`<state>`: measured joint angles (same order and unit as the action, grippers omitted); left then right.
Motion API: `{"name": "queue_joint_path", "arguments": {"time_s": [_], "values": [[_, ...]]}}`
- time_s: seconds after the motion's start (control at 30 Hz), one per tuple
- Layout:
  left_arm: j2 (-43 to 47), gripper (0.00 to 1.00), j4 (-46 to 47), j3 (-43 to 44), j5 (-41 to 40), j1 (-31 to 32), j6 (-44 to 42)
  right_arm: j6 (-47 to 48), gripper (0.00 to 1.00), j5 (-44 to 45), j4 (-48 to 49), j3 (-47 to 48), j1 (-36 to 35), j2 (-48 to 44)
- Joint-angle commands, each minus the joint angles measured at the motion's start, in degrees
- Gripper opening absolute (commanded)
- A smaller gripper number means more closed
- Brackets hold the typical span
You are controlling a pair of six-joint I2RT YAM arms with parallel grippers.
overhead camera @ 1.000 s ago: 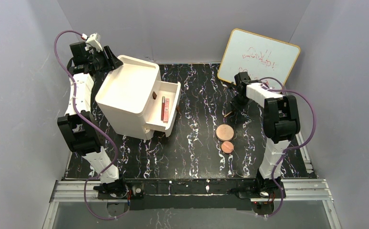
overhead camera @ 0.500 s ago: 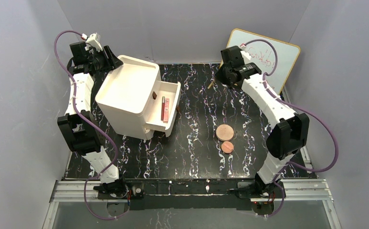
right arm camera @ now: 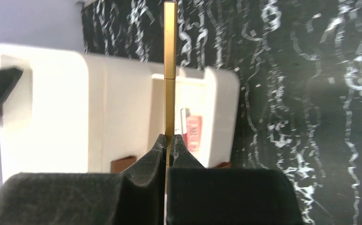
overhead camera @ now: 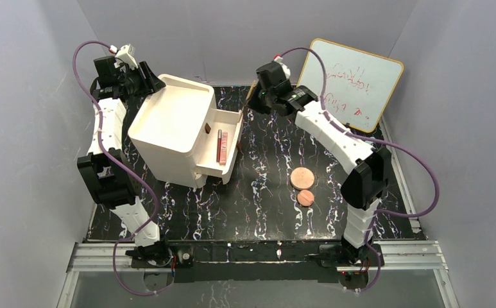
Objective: Organize the makeup
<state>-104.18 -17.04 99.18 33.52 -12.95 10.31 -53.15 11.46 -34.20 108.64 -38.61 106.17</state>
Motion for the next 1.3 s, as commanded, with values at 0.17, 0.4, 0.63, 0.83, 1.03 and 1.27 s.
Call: {"name": "queue_joint_path", "arguments": {"time_s": [0.17,0.4,0.63,0.83,1.03,1.27], "values": [[-1.4,0.46,-4.7,-0.5,0.9,1.1,-0.6,-0.6,0.01,-0.8,2.5,8.0,-8.8,3.5],[-1.3,0.46,-4.7,-0.4,0.8,1.1,-0.6,-2.1,0.01,1.4,3.2,4.1,-11.7,1.3],[-1.1,0.46,-4.7,-0.4,0.9,1.1,-0.6,-5.0,0.01,-0.1,5.7,-4.1,-13.2,0.4],[-1.0,0.46,-4.7,-0.4,1.0,1.1,-0.6,-6.6,0.01,-1.5,7.8,-8.5,-13.5,2.1],[-1.0,0.46,-4.7,-0.4,1.2,1.1,-0.6,-6.4,0.01,-1.8,8.0,-7.4,-13.5,4.8],[-0.8,0.46,-4.7,-0.5,1.0,1.1,-0.7,-6.0,0.01,-3.9,6.9,-2.6,-13.5,10.3]]}}
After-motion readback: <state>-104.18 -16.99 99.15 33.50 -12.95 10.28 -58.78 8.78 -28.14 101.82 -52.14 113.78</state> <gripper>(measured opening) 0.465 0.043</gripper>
